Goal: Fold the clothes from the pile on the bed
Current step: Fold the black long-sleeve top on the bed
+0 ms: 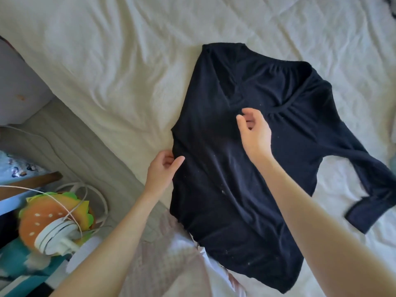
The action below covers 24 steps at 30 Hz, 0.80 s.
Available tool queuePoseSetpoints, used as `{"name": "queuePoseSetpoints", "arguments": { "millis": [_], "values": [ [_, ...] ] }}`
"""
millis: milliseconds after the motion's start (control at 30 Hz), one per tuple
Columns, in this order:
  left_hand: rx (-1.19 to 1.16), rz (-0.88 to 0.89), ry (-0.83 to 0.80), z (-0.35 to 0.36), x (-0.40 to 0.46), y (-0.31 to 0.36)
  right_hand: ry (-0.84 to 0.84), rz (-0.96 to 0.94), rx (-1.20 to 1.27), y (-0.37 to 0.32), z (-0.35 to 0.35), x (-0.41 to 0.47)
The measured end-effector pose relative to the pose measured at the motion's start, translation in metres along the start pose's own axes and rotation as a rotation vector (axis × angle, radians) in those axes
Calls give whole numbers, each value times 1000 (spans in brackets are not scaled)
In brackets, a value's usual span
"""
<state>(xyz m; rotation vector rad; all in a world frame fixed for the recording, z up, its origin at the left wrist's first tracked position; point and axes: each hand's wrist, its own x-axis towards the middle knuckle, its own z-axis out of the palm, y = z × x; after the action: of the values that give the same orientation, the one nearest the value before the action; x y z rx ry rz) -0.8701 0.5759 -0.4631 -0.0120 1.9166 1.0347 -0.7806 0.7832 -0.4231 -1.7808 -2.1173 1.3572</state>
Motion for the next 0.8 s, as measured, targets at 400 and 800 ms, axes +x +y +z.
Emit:
{"name": "queuePoseSetpoints", "arguments": {
  "millis": [400, 800],
  "values": [
    [251, -187, -248, 3, -46, -103, -64, 123, -673, 162, -59, -119],
    [330, -203, 18, 27, -109, -167, -148, 147, -505, 239, -120, -153]
  ]
}}
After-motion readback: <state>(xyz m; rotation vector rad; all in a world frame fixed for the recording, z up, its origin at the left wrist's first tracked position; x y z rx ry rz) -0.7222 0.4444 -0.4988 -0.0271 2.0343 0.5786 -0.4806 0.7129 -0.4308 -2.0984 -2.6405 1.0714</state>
